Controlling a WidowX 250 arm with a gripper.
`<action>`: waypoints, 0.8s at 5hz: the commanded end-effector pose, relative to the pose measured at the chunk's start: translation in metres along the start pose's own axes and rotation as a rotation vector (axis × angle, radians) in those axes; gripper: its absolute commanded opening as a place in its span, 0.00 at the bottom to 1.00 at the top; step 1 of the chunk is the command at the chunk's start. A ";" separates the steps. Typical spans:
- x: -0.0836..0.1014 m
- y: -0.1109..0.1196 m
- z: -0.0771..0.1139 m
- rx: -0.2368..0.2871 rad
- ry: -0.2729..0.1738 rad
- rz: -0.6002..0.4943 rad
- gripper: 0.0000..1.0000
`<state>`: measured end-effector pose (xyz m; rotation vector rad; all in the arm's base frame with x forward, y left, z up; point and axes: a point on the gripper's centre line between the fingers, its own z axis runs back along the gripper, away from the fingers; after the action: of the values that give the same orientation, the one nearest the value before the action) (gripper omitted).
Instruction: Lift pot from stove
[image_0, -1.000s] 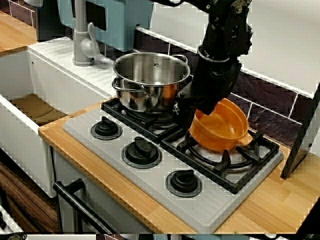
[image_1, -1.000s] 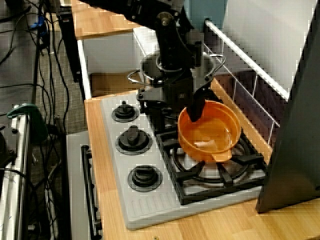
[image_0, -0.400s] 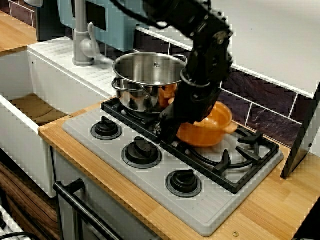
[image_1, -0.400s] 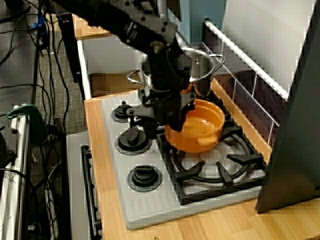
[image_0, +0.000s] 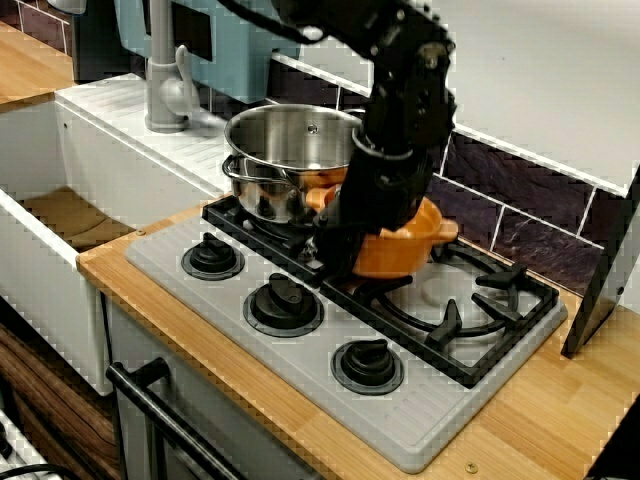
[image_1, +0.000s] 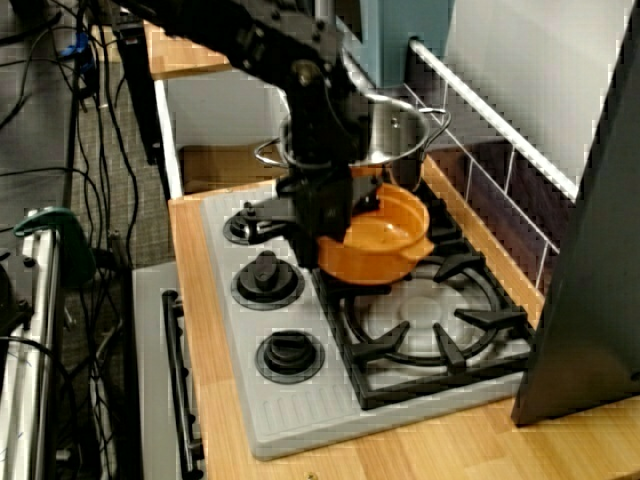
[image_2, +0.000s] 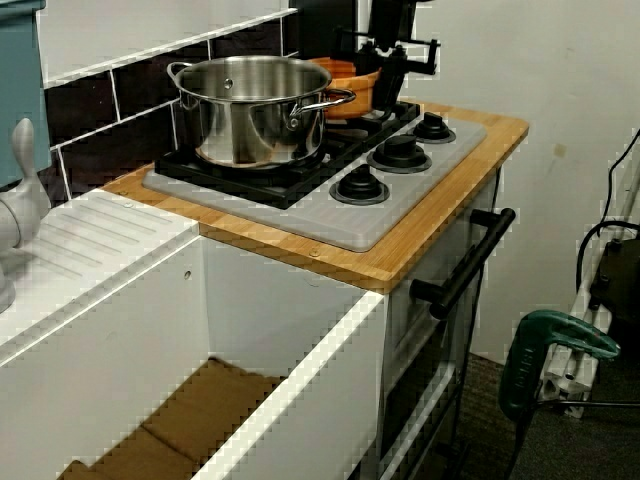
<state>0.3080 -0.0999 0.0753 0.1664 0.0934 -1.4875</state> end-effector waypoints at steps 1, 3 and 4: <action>-0.007 0.002 0.052 0.089 -0.078 0.034 0.00; -0.011 -0.002 0.094 0.152 -0.117 0.055 0.00; -0.014 -0.003 0.109 0.177 -0.126 0.070 0.00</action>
<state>0.3011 -0.1028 0.1608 0.1820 -0.0497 -1.4380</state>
